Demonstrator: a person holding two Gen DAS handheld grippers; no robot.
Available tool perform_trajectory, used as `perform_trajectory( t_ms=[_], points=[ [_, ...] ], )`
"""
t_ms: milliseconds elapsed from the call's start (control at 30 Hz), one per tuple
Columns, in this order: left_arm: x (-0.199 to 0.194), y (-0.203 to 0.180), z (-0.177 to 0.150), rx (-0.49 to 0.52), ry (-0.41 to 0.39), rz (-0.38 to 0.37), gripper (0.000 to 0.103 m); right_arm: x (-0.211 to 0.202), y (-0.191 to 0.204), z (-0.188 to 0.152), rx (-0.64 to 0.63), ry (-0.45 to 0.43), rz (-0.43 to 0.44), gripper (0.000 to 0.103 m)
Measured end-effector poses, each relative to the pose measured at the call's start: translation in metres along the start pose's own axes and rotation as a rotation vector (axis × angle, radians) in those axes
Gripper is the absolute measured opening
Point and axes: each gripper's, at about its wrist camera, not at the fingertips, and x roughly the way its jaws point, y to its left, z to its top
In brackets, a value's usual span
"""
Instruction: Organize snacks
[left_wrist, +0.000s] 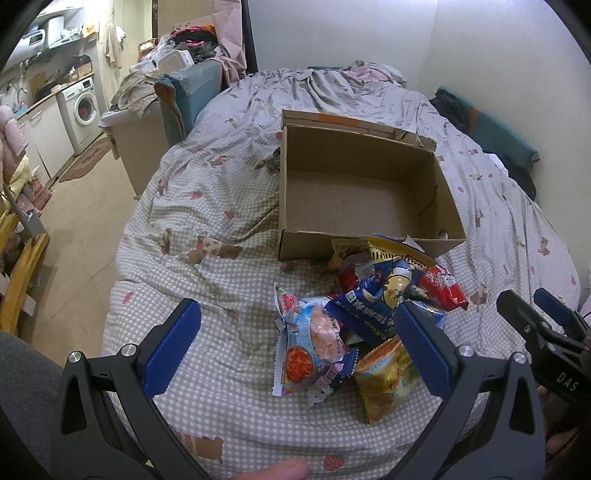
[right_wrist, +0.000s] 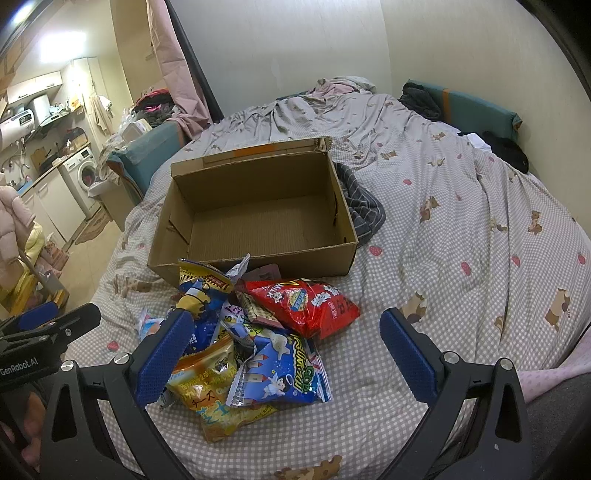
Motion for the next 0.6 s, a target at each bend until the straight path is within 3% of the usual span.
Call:
perform_trajectory(
  t_ms=[600],
  points=[
    [-0.0008, 0.0003, 0.0011, 0.006, -0.002, 0.007, 0.103, 0.0, 0.0015, -0.0001, -0.001, 0.003, 0.0, 0.103]
  ],
)
